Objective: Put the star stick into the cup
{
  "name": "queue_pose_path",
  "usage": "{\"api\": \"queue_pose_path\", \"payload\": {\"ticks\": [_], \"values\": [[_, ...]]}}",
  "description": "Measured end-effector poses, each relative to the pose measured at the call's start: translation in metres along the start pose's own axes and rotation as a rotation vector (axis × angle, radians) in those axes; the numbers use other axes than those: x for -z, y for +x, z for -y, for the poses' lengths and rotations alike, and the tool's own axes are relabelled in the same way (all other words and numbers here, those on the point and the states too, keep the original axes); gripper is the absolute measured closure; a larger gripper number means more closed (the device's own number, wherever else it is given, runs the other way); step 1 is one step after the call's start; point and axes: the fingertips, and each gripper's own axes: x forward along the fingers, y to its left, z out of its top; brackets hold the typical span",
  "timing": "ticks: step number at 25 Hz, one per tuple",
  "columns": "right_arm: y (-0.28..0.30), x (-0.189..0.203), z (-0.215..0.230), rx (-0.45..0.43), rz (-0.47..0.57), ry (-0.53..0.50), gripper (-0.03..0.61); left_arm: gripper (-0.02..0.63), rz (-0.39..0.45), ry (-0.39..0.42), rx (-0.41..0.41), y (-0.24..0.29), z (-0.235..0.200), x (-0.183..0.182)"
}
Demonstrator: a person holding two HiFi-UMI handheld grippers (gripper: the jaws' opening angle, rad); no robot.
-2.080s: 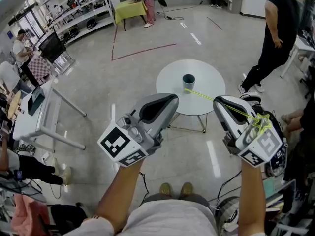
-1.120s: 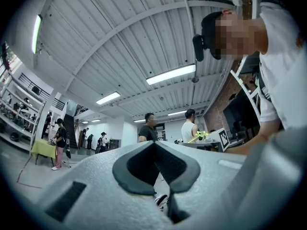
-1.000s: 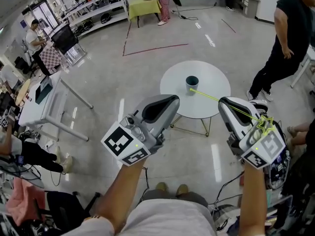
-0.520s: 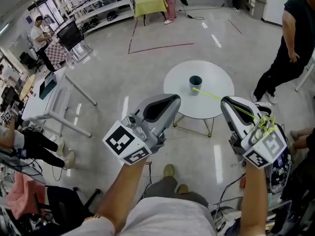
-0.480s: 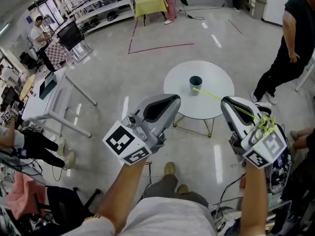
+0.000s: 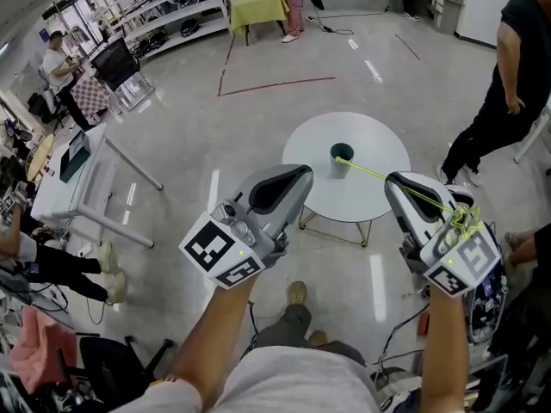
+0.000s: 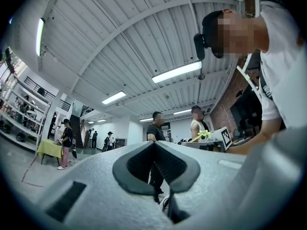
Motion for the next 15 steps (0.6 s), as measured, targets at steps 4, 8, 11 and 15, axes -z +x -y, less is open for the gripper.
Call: {"api": "queue_pose_path", "payload": {"ticks": [4,8,11,15], "values": [[0.020,0.010,0.021,0.012,-0.010,0.000,0.558,0.600,-0.005,0.005,0.010,0.013,-0.030,0.008],[0.042,0.017,0.043,0.024,-0.021,0.001,0.558,0.600,-0.008,0.006,0.024,0.028,-0.061,0.012],[0.056,0.023,0.058,0.038,-0.035,-0.001,0.558,0.600,-0.013,0.005,0.039,0.038,-0.082,0.018],[0.076,0.036,0.072,0.057,-0.071,-0.012,0.558,0.600,-0.020,0.006,0.064,0.050,-0.108,0.027]]}}
